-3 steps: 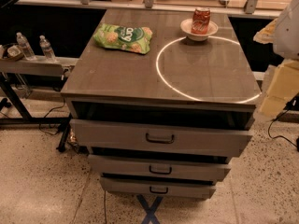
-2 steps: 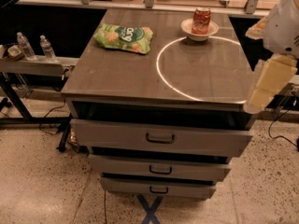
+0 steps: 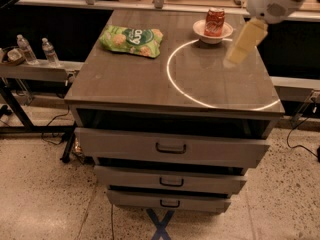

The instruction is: Pick coke can from paper bowl and place on counter

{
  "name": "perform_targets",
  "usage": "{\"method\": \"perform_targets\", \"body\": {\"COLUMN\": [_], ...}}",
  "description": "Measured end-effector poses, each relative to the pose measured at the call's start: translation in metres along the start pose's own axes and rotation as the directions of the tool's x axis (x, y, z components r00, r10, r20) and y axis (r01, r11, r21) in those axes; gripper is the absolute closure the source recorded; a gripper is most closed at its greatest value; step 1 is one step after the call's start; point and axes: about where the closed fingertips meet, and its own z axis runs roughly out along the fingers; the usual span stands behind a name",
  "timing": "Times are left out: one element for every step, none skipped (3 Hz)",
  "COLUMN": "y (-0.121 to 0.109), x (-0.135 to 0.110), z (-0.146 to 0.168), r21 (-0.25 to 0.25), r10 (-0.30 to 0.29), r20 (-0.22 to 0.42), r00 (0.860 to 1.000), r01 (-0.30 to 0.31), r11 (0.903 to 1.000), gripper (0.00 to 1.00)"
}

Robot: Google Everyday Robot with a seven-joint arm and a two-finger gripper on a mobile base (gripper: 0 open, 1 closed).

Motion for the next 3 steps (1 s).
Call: {"method": "perform_targets", "body": {"y": [-0.024,-0.024,-0.036], "x": [-0.01,-0.01,0.001], "z": [0.0,0.0,0.012], "r21": [0.046,0.046,0.075], "r10": [-0.002,-0.002,0.064], "r20": [0.037,0.037,0.064], "r00": [0.999,0.999,0.996], "r01": [0.0,0.0,-0.069], "r11": [0.9989,0.9989,0.9948], "gripper": [0.0,0.0,0.0]}}
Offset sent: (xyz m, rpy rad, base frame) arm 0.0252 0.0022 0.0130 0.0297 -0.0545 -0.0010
